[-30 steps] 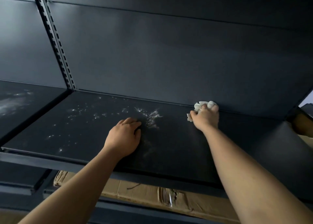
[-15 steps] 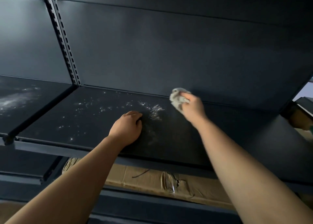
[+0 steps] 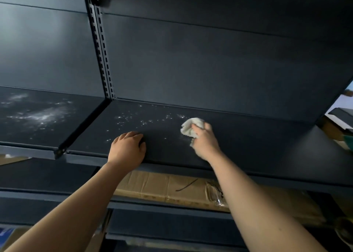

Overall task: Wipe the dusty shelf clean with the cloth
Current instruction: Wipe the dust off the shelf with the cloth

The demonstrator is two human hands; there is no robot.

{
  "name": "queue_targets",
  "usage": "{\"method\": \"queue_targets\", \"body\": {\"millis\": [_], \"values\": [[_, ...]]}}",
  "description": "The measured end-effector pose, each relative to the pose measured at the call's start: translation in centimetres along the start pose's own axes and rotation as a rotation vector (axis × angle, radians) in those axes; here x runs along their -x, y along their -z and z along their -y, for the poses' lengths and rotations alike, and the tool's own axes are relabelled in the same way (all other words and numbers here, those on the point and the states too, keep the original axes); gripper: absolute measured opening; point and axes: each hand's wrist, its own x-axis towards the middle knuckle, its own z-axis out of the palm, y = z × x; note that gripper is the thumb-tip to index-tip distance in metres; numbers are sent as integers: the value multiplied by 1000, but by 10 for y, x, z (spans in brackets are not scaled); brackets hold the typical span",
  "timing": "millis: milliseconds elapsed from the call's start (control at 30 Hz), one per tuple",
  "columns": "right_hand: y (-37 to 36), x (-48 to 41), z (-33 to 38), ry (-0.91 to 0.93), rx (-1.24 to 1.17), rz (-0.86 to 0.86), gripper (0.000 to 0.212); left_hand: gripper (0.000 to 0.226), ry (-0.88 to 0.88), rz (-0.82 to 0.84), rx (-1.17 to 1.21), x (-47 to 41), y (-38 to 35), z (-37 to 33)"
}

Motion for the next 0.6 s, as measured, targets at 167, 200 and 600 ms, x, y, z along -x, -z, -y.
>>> {"method": "queue_targets", "body": {"millis": [167,200,600], "values": [[18,20,48,15,-261,-125,51,44,-92,68,81,4,9,31],[28,22,40,2,-213,-212,49,45,-116,90,96,4,9,35],[-19,76,31,-204,114,-224,57,48,-179,206,139,0,15,40]]}}
